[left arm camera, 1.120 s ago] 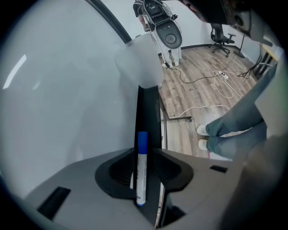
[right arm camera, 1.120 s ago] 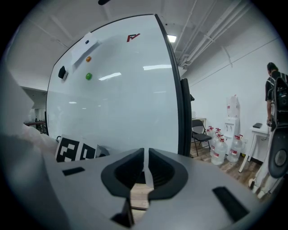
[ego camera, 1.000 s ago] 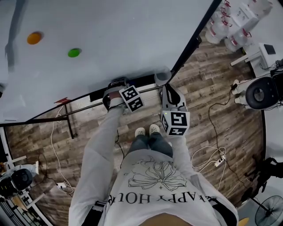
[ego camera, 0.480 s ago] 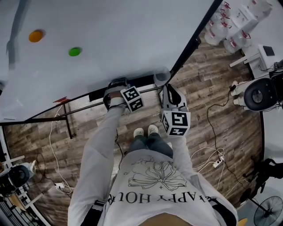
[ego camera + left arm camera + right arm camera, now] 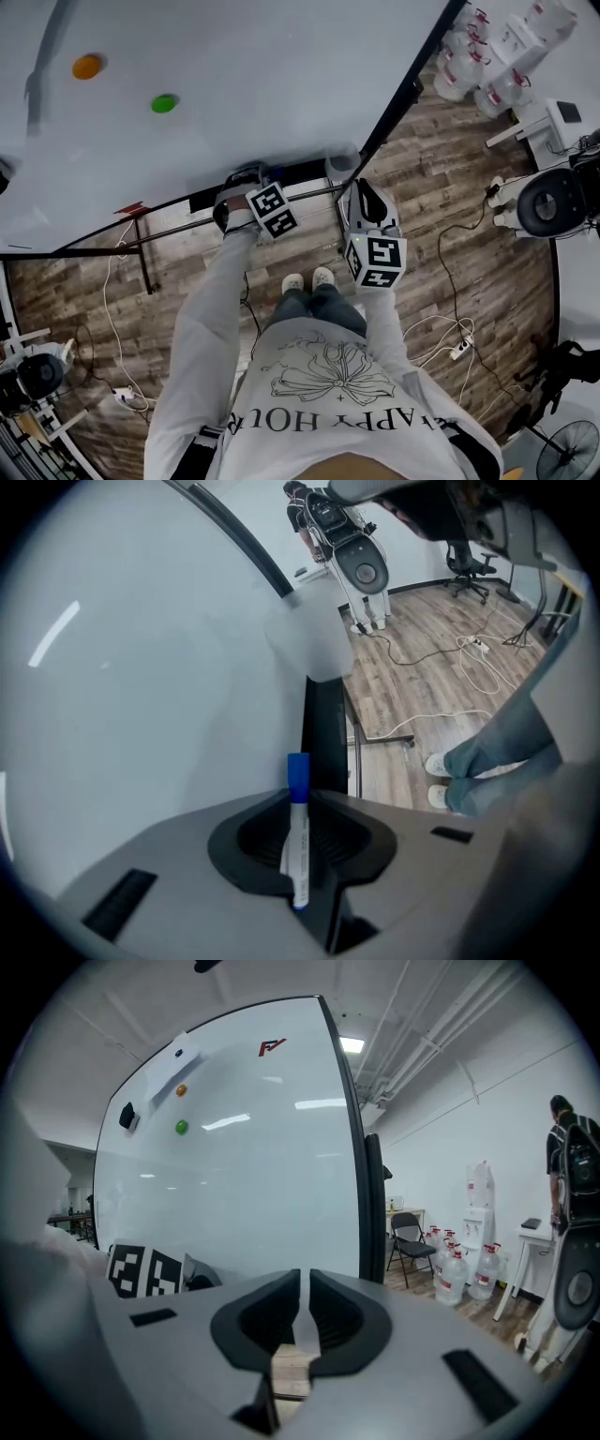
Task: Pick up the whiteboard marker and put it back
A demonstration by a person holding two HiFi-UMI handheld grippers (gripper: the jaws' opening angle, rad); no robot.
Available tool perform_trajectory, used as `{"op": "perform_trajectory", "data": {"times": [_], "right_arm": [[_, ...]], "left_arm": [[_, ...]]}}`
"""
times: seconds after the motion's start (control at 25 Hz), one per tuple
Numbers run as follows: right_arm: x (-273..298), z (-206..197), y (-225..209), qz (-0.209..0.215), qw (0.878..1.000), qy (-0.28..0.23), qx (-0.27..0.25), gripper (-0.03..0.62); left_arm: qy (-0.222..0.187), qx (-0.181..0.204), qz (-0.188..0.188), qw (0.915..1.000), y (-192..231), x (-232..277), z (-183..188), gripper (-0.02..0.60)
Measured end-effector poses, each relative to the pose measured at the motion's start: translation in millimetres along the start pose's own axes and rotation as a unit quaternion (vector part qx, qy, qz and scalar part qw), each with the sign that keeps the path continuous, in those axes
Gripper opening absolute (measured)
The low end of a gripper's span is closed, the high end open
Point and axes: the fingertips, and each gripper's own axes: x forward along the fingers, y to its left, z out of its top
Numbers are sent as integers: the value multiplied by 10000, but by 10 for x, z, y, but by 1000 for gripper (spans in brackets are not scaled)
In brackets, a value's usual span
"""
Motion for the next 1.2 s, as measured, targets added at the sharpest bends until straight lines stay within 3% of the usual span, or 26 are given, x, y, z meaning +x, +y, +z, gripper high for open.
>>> {"op": "perform_trajectory", "data": {"times": [0.32, 0.52, 0.64, 0.84, 1.04, 1.2], "right_arm": [[-59, 62, 7, -22, 9999, -115, 87, 14], [-111, 164, -25, -111, 9996, -253, 65, 14], [-152, 226, -71, -181, 9993, -338, 42, 14], [-251, 339, -208, -388, 9981, -486, 28, 14], [-361, 445, -391, -636, 9961, -612, 15, 14], [-470, 529, -497, -786, 9942, -732, 51, 14]], "left_arm": [[-731, -972, 337, 9920, 231, -442, 111, 58], [-1321, -1708, 474, 9753, 391, -773, 222, 58], [-1859, -2143, 524, 9575, 501, -1010, 353, 58], [-2857, -2743, 504, 9168, 697, -1436, 636, 58], [-3725, -2848, 536, 8816, 805, -1715, 992, 58], [-4217, -2970, 248, 8563, 798, -1823, 1262, 58]]}}
